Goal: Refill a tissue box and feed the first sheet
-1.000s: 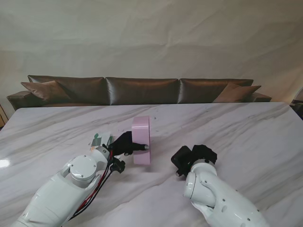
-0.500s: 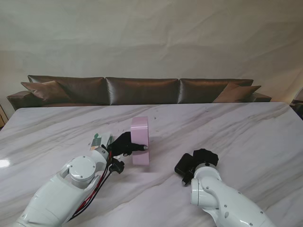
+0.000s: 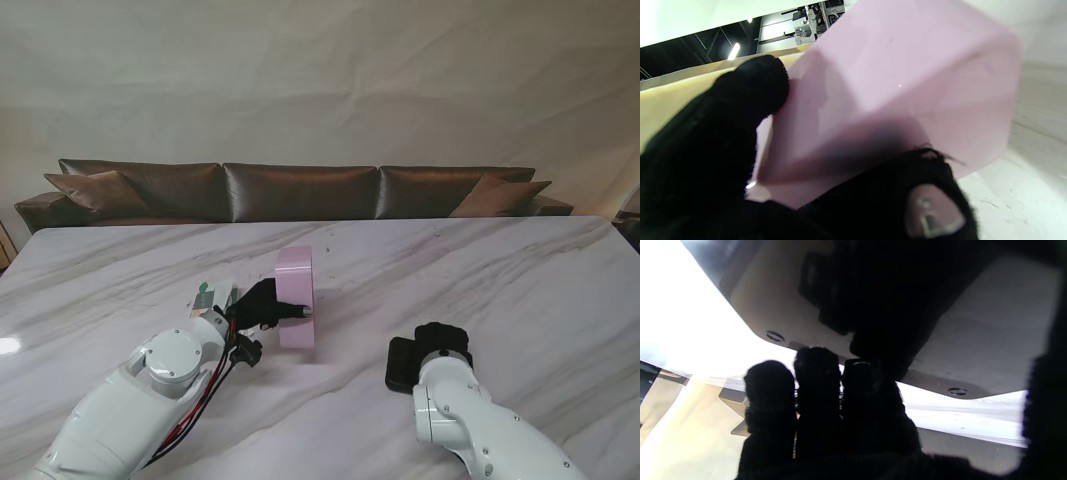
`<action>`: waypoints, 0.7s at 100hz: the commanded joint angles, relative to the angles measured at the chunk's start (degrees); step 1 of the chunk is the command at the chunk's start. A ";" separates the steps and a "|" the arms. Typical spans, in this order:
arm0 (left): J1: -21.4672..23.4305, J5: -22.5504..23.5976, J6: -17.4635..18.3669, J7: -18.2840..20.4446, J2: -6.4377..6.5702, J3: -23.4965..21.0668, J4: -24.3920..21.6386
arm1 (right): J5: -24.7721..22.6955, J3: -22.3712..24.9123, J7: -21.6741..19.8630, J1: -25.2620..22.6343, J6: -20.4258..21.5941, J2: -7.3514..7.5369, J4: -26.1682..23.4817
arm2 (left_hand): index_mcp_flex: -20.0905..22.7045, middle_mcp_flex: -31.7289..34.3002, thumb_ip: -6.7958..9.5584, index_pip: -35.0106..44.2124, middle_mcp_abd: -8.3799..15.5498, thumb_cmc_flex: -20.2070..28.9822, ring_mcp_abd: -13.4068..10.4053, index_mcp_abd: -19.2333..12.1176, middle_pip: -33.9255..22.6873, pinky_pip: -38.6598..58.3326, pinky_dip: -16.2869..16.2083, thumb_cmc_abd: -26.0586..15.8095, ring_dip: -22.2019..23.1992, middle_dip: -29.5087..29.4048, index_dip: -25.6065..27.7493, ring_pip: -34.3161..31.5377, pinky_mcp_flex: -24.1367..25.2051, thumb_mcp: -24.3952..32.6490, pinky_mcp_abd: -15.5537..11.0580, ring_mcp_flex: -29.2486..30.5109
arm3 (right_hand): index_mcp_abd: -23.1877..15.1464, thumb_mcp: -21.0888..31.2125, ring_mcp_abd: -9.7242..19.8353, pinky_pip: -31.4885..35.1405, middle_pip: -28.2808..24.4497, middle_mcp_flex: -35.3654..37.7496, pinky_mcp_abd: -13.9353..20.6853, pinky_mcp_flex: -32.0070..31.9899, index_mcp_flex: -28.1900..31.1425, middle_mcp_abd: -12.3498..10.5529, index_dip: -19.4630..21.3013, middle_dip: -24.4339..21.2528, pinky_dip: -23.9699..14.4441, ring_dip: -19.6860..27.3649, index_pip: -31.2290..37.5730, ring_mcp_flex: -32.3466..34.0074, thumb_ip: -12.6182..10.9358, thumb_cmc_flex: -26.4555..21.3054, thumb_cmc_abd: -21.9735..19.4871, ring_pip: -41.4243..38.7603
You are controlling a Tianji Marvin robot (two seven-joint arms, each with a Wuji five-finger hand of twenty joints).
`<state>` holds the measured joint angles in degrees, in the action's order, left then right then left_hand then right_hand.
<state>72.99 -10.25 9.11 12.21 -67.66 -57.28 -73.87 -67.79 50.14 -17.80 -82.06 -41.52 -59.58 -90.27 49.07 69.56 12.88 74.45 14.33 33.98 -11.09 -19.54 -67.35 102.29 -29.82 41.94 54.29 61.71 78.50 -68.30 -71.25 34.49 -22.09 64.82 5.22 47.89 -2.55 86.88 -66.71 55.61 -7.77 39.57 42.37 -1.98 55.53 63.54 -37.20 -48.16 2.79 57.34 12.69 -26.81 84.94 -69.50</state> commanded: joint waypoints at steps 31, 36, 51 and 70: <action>-0.06 0.04 -0.29 0.67 -0.05 -0.05 -0.60 | -5.49 5.18 -12.35 -5.30 3.23 0.74 -6.52 | -0.46 2.05 5.84 -0.23 1.18 2.78 7.33 -2.15 -2.32 16.21 0.35 -7.49 1.90 0.82 2.19 -19.16 7.38 8.66 -0.26 7.82 | -9.93 29.74 -4.37 -15.97 18.31 -24.86 0.82 -15.59 -10.95 1.29 -14.83 -19.21 0.26 8.13 41.97 -19.04 0.41 10.12 -4.62 23.72; -0.06 0.06 -0.32 0.61 -0.07 -0.03 -0.58 | -5.90 5.77 -14.16 -5.76 3.53 0.80 -7.23 | -0.46 2.05 5.83 -0.24 1.18 2.75 7.33 -2.15 -2.32 16.21 0.35 -7.44 1.90 0.82 2.19 -19.16 7.38 8.63 -0.26 7.82 | -8.38 29.49 -4.80 -19.01 21.06 -27.80 0.83 -17.86 -13.83 2.07 -17.32 -23.28 0.81 10.42 39.19 -21.77 1.12 12.08 -4.89 27.76; -0.17 -0.04 -0.06 0.50 -0.15 0.25 -0.31 | -6.52 6.58 -16.72 -6.38 4.21 0.89 -8.12 | -0.46 2.05 5.85 -0.24 1.18 2.76 7.33 -2.15 -2.32 16.21 0.35 -7.49 1.90 0.83 2.20 -19.16 7.38 8.71 -0.26 7.82 | -3.29 30.16 -6.22 -27.28 27.45 -40.38 1.56 -23.91 -23.47 5.19 -22.45 -33.73 2.96 16.99 32.83 -32.24 3.05 18.82 -5.14 38.67; -0.27 -0.22 0.22 0.25 -0.29 0.54 -0.05 | -5.37 7.49 -13.48 -7.73 3.18 0.60 -10.12 | -0.46 2.05 5.83 -0.24 1.18 2.71 7.33 -2.15 -2.32 16.21 0.35 -7.45 1.90 0.83 2.20 -19.16 7.38 8.69 -0.26 7.82 | -0.18 30.65 -6.19 -32.62 31.10 -45.78 1.42 -26.94 -27.52 6.90 -25.14 -40.26 6.09 22.98 29.01 -38.31 3.90 24.14 -7.33 45.86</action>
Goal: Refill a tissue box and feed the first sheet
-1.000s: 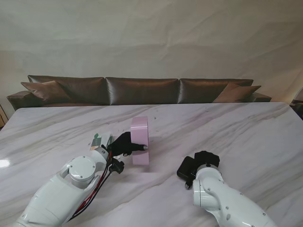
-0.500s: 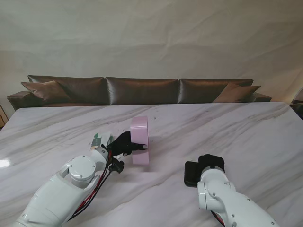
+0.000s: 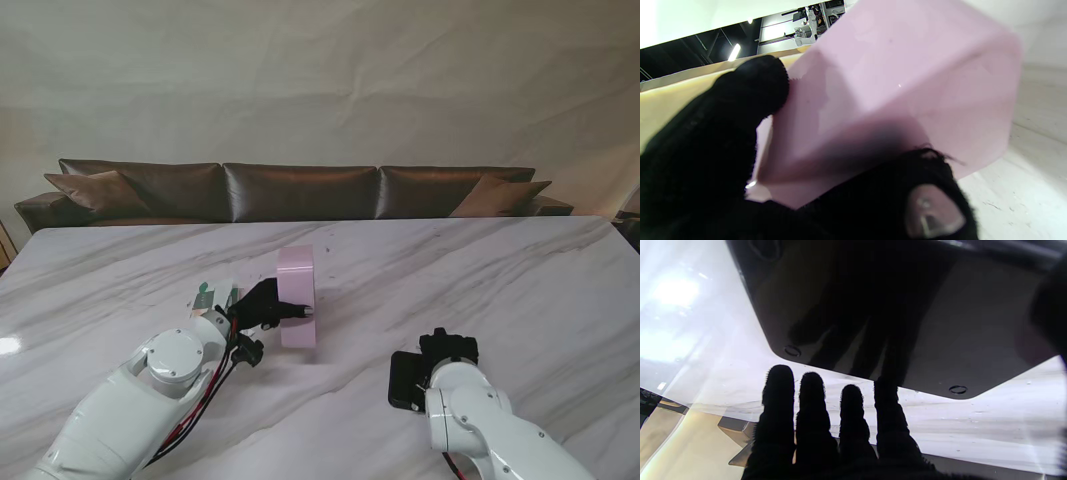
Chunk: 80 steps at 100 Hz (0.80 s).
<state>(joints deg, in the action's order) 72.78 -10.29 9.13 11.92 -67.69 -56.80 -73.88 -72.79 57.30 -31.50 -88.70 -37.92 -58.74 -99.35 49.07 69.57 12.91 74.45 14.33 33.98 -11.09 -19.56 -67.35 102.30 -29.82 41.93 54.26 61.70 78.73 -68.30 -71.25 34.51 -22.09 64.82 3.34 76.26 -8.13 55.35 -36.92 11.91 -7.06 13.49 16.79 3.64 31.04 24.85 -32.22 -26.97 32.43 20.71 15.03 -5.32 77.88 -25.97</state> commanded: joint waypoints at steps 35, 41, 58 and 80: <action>-1.03 -0.85 1.06 -0.69 -0.89 0.85 0.76 | -1.66 1.95 3.55 -0.82 -0.15 -1.28 -6.07 | -0.46 2.05 5.71 -0.24 1.18 2.69 7.33 -2.13 -2.32 16.20 0.35 -7.44 1.93 0.83 1.98 -19.16 7.38 8.68 -0.26 7.82 | 2.16 2.06 1.60 -1.42 0.11 -2.10 2.08 0.71 -0.49 0.96 -1.16 -2.15 2.48 7.52 -1.23 -2.23 1.57 2.91 -0.81 5.90; -1.22 -0.88 1.27 -0.96 -1.00 1.00 0.87 | -0.84 1.67 4.55 -0.38 -0.93 -1.35 -6.59 | -0.55 2.05 5.64 -0.28 1.18 2.67 7.33 -2.15 -2.32 16.20 0.35 -7.50 1.93 0.83 1.98 -19.16 7.38 8.63 -0.26 7.82 | 2.16 1.94 1.57 -1.74 0.05 -2.08 2.06 0.62 -0.40 0.96 -1.20 -2.21 2.77 8.07 -1.32 -2.25 1.56 3.05 -0.99 6.10; -1.63 -1.05 2.12 -2.17 -1.40 1.24 1.09 | 2.88 0.43 9.19 0.57 -3.94 -1.59 -8.15 | -0.60 2.05 5.40 -0.40 1.18 2.58 7.33 -2.38 -2.31 16.20 0.35 -7.48 1.93 0.83 2.00 -19.16 7.38 8.54 -0.26 7.82 | 2.68 1.32 1.41 -2.05 0.66 -0.55 1.80 1.54 0.24 1.58 -1.49 -2.97 3.57 9.47 -1.79 -1.02 1.41 2.70 -1.92 6.10; -2.28 -2.52 3.45 -3.08 -2.08 2.22 1.71 | 14.08 -0.51 18.15 0.29 -6.46 -2.25 -10.94 | -0.59 2.00 4.97 -0.46 1.13 2.66 7.33 -2.42 -2.27 16.20 0.35 -7.41 1.93 0.82 2.06 -19.16 7.38 8.44 -0.26 7.82 | 4.07 0.51 1.65 0.31 0.71 1.16 3.48 4.44 1.32 2.57 -1.63 -3.48 3.44 9.90 -1.94 2.20 0.85 -0.37 -1.93 4.78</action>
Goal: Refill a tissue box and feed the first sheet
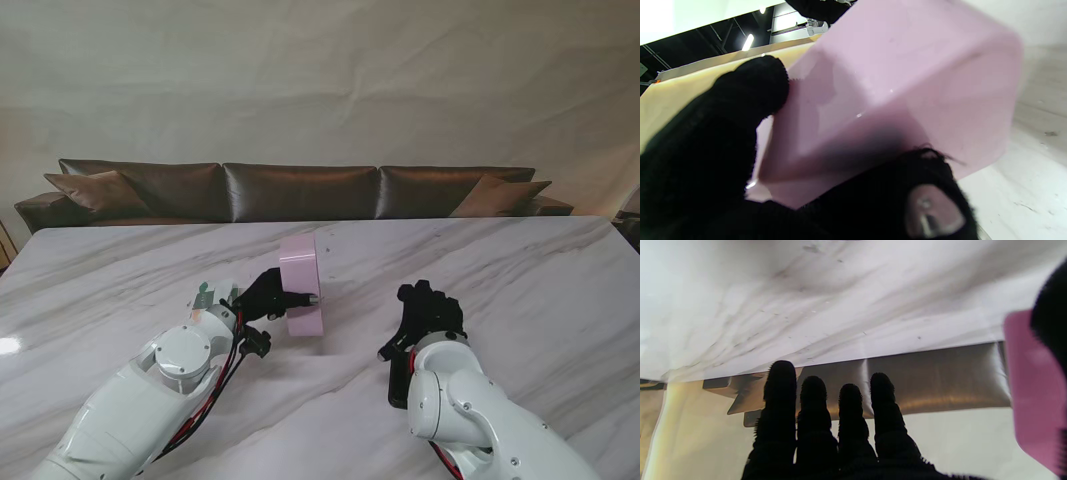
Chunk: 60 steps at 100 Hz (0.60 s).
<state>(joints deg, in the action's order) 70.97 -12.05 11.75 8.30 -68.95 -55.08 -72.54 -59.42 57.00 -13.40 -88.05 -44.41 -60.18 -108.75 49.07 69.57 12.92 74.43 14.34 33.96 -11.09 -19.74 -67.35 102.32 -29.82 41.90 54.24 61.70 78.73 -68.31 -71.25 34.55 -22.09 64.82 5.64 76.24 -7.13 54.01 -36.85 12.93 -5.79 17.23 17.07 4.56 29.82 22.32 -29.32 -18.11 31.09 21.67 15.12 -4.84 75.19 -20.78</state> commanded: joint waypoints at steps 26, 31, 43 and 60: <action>-2.47 -3.57 3.37 -0.09 -2.24 2.86 3.47 | 19.11 0.29 17.17 -2.82 4.42 -5.35 0.15 | -0.58 2.00 4.95 -0.47 1.11 2.67 7.33 -2.24 -2.27 16.18 0.35 -7.41 1.95 0.82 2.11 -19.16 7.38 8.72 -0.26 7.82 | 2.85 0.20 1.05 5.18 -1.50 -0.96 3.83 2.70 1.04 2.38 0.15 -0.46 0.37 0.46 0.45 3.90 -0.33 -6.01 2.15 -2.41; -2.78 -3.97 3.77 -0.33 -2.52 3.22 4.03 | 19.97 0.13 18.52 -3.17 5.34 -5.76 0.48 | -0.58 2.00 4.94 -0.47 1.09 2.67 7.33 -2.24 -2.27 16.18 0.35 -7.39 1.95 0.82 2.11 -19.16 7.38 8.71 -0.26 7.82 | 2.89 0.25 1.08 5.45 -1.72 -0.92 3.84 2.86 1.05 2.52 0.22 -0.43 0.43 0.41 0.67 4.00 -0.36 -6.09 2.37 -2.60; -3.30 -4.97 4.68 -0.92 -3.12 3.93 4.84 | 22.34 -0.31 21.78 -3.63 6.86 -6.80 1.56 | -0.58 2.00 4.94 -0.47 1.09 2.69 7.33 -2.24 -2.27 16.18 0.35 -7.41 1.95 0.81 2.13 -19.16 7.38 8.77 -0.26 7.82 | 3.41 0.31 0.37 6.01 -1.99 -1.30 3.71 3.19 0.80 3.01 0.22 -0.49 0.69 0.28 1.02 4.33 -0.49 -6.40 2.11 -3.09; -3.76 -5.29 6.87 -1.75 -3.66 5.66 5.18 | 26.38 -1.51 28.55 -3.58 7.58 -9.25 3.52 | -0.57 2.00 4.90 -0.48 1.09 2.58 7.45 -2.13 -2.27 16.18 0.35 -7.43 1.96 0.81 2.14 -19.12 7.38 8.69 -0.26 7.80 | 3.98 -0.08 -1.29 8.01 -2.78 -0.84 3.51 4.90 1.29 3.64 0.05 -0.61 0.95 -0.28 1.84 6.13 -0.78 -7.02 1.31 -4.63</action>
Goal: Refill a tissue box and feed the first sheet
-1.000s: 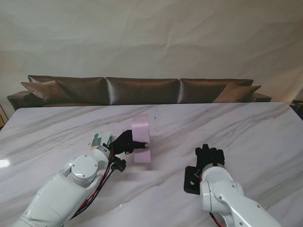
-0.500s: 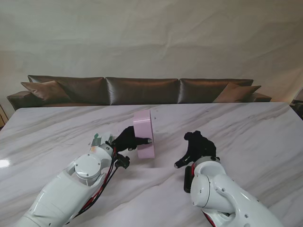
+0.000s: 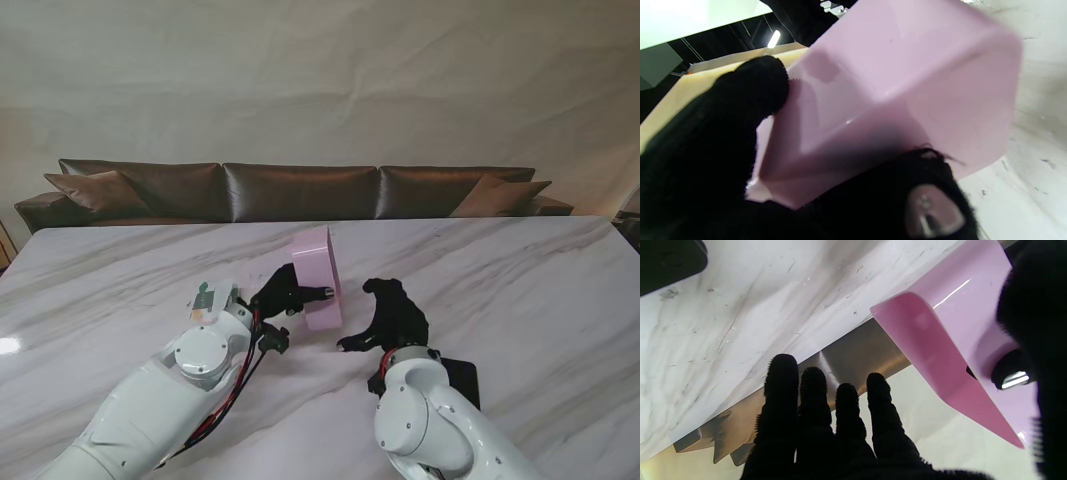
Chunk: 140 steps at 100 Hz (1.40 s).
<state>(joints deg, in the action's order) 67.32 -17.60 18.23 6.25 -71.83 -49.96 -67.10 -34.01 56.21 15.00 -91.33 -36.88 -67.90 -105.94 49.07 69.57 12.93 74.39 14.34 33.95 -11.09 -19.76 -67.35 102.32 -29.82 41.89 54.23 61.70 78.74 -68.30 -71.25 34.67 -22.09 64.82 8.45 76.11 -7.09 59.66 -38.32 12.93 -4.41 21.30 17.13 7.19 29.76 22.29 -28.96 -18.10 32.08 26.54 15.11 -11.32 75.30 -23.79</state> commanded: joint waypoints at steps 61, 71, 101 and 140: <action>-2.96 -4.53 5.39 -0.47 -3.87 3.75 5.67 | 10.71 -6.15 17.90 2.41 2.77 -9.36 7.22 | -0.58 2.00 4.67 -0.46 1.09 2.61 7.45 -2.11 -2.27 16.18 0.35 -7.50 2.03 0.81 2.16 -19.09 7.38 8.31 -0.26 7.81 | 0.23 -2.85 -1.77 14.94 -5.96 4.07 3.98 6.59 4.47 1.06 1.12 2.26 -0.91 -8.96 7.24 7.72 -4.51 -10.68 -4.40 -13.36; -2.82 -5.54 6.05 -0.32 -4.11 3.95 5.86 | 11.68 -6.49 19.52 3.09 2.85 -10.23 8.62 | -0.61 1.93 4.56 -0.49 1.08 2.68 7.45 -2.11 -2.22 16.18 0.35 -7.59 2.04 0.80 2.16 -19.09 7.38 8.16 -0.26 7.81 | -1.13 -3.42 -1.74 16.60 -7.38 5.71 3.63 7.37 5.28 0.22 2.27 3.79 -1.39 -10.66 9.55 8.94 -5.57 -12.71 -6.14 -15.46; -2.27 -11.92 9.65 4.17 -4.40 4.68 5.94 | 13.56 -6.90 24.51 4.92 2.93 -12.58 12.40 | -1.45 1.27 1.80 -1.69 0.93 3.11 7.77 -1.99 -1.33 15.58 0.57 -8.70 2.16 0.57 2.09 -17.97 7.44 5.36 -0.33 7.73 | -7.17 -5.24 -0.91 19.29 -14.42 11.41 3.36 8.97 7.18 -4.08 10.33 11.77 -2.02 -16.01 22.14 13.21 -6.42 -13.48 -9.80 -23.41; -1.82 -11.58 10.25 4.83 -3.62 5.54 3.54 | 13.45 -6.89 28.07 6.10 1.79 -14.15 14.75 | -1.88 0.64 0.64 -2.20 0.90 3.35 7.96 -2.01 -0.82 14.69 0.93 -9.07 2.44 0.49 2.21 -16.73 7.59 4.63 -0.29 7.59 | -22.57 -4.10 6.58 34.41 -30.82 32.40 8.95 23.21 21.85 -16.56 27.27 33.33 -4.56 -27.52 42.28 30.78 -8.11 -22.02 -11.60 -49.67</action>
<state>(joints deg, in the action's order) 65.36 -29.47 28.52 9.82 -74.73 -44.82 -62.09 -20.79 49.62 43.80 -85.20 -34.98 -81.03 -91.40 48.56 69.57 12.74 73.03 14.35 33.93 -11.09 -19.78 -66.20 105.15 -29.54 38.97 53.52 61.64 78.75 -68.05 -71.25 34.71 -22.08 64.82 0.10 68.89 1.32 86.95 -65.07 38.97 -9.93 38.05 30.32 -3.34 53.17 50.71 -32.14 -42.20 63.43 47.85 9.10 -27.02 66.36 -60.01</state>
